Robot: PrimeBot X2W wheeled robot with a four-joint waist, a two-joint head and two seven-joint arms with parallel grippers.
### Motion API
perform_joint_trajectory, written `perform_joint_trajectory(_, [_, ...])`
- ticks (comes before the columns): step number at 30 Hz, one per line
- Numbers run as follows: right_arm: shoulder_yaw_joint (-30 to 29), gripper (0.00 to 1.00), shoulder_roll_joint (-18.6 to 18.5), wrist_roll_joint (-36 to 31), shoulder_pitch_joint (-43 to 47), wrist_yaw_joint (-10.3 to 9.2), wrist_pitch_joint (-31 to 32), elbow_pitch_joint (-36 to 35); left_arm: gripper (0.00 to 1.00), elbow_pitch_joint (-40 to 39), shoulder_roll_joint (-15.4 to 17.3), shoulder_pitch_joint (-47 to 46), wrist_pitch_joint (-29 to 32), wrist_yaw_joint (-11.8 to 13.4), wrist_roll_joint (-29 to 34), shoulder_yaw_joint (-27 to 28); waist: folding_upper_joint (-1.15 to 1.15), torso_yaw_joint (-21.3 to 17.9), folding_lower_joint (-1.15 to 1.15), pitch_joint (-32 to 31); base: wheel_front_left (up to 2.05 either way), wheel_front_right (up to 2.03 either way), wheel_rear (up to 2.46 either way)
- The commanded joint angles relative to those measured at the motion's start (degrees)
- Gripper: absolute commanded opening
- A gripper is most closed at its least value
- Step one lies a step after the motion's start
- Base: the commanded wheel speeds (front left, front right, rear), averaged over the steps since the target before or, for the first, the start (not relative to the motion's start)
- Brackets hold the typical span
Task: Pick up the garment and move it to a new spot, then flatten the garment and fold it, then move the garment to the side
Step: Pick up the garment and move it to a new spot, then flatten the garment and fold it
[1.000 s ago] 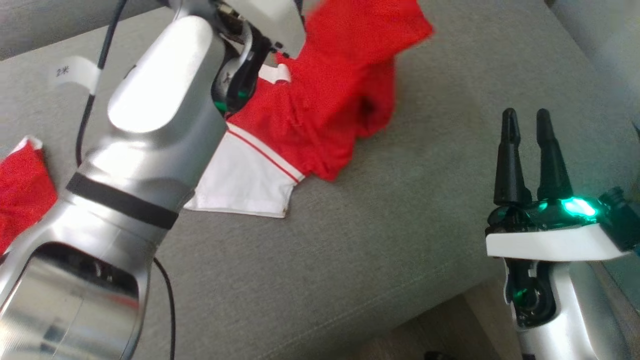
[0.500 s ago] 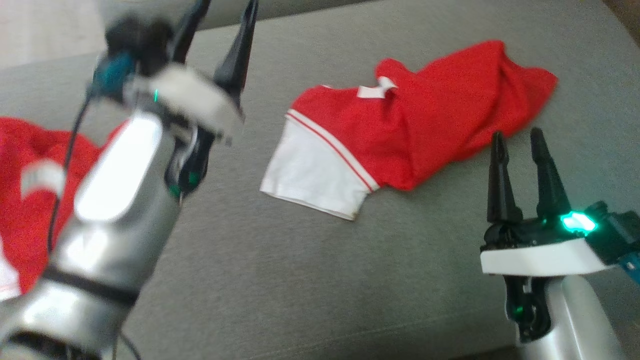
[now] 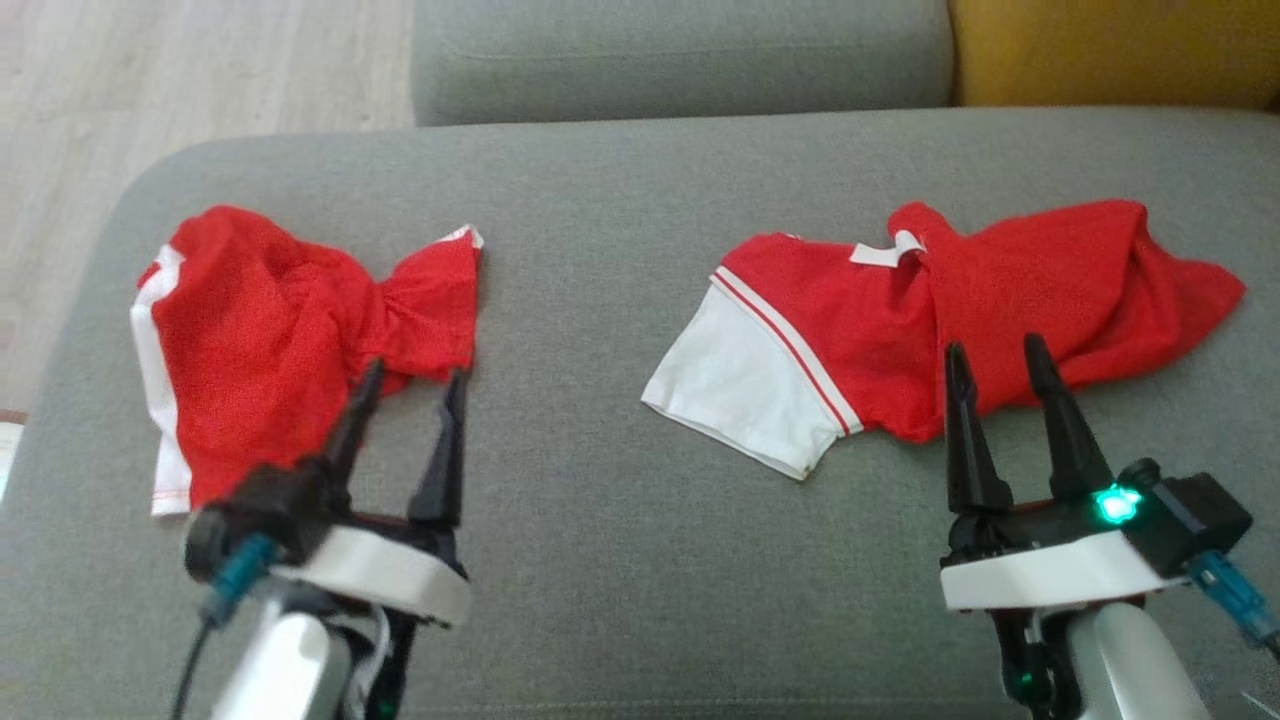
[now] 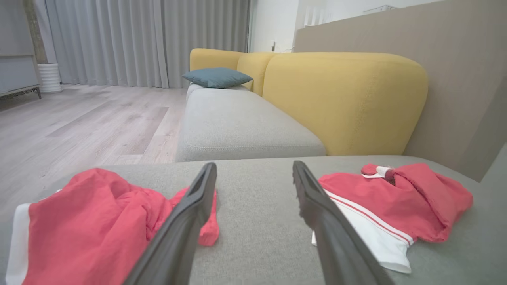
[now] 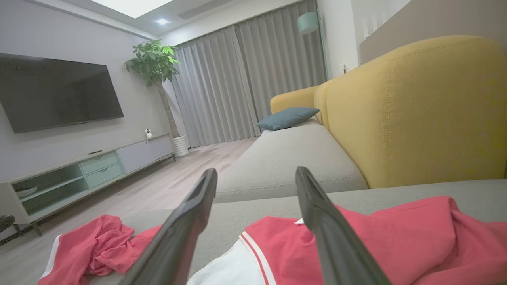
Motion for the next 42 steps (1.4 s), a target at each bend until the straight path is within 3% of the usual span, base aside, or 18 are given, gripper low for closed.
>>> perform_joint_trajectory(1, [1.5,1.0,-0.3,-0.3,-0.5,-0.04,-0.4,-1.5,1.0,-3.2,-1.2,-1.5,-0.7,-0.4,2.1,3.7,0.0,0.6,0.0,-0.8,0.0,0.0,0.0])
perform_joint_trajectory(6, [1.9,1.0,-0.3,-0.4,0.0,-0.04,-0.4,-1.0,1.0,-4.2,-4.8,1.2,-0.7,-2.8,5.5,6.8,0.0,0.7,0.0,-1.4,0.0,0.0,0.0])
perform_joint_trajectory(12, [4.2,1.0,-0.3,-2.4,-0.5,-0.04,-0.4,0.3,1.0,-3.8,-6.8,1.9,-0.7,-5.6,8.1,8.4,0.0,1.2,0.0,-0.5,0.0,0.0,0.0])
perform_joint_trajectory(21, [10.8,1.0,-0.3,-6.4,-5.0,-0.04,4.6,12.1,1.0,-1.3,-9.6,0.6,-0.7,-8.8,10.5,9.5,0.0,5.1,0.0,4.1,0.0,0.0,0.0])
perform_joint_trajectory(30, [6.4,1.0,-0.5,-12.4,-11.5,-0.04,7.9,25.3,1.0,0.0,-10.5,-1.3,-0.7,-9.8,11.0,9.2,0.0,9.4,0.0,7.9,0.0,0.0,0.0])
perform_joint_trajectory(38, [2.1,1.0,-0.7,-17.4,-15.0,-0.04,8.5,32.6,1.0,0.1,-10.7,-2.5,-0.7,-9.5,10.2,8.6,0.0,11.4,0.0,9.7,0.0,0.0,0.0])
perform_joint_trajectory(39, [1.9,0.8,-0.7,-17.7,-15.3,-0.04,8.6,33.3,1.0,0.1,-10.7,-2.5,-0.7,-9.4,10.0,8.5,0.0,11.5,0.0,9.7,0.0,0.0,0.0])
perform_joint_trajectory(40, [1.8,0.11,-0.7,-18.1,-15.6,-0.04,8.6,34.0,1.0,0.2,-10.7,-2.6,-0.7,-9.3,9.9,8.4,0.0,11.6,0.0,9.7,0.0,0.0,0.0])
perform_joint_trajectory(41, [1.8,0.0,-0.7,-18.4,-15.9,-0.04,8.4,34.6,1.0,0.2,-10.7,-2.7,-0.7,-9.2,9.8,8.4,0.0,11.5,0.0,9.6,0.0,0.0,0.0])
perform_joint_trajectory(42, [1.9,0.0,-0.7,-18.6,-16.2,-0.04,8.0,35.1,1.0,0.3,-10.7,-2.7,-0.7,-9.1,9.7,8.4,0.0,11.5,0.0,9.5,0.0,0.0,0.0])
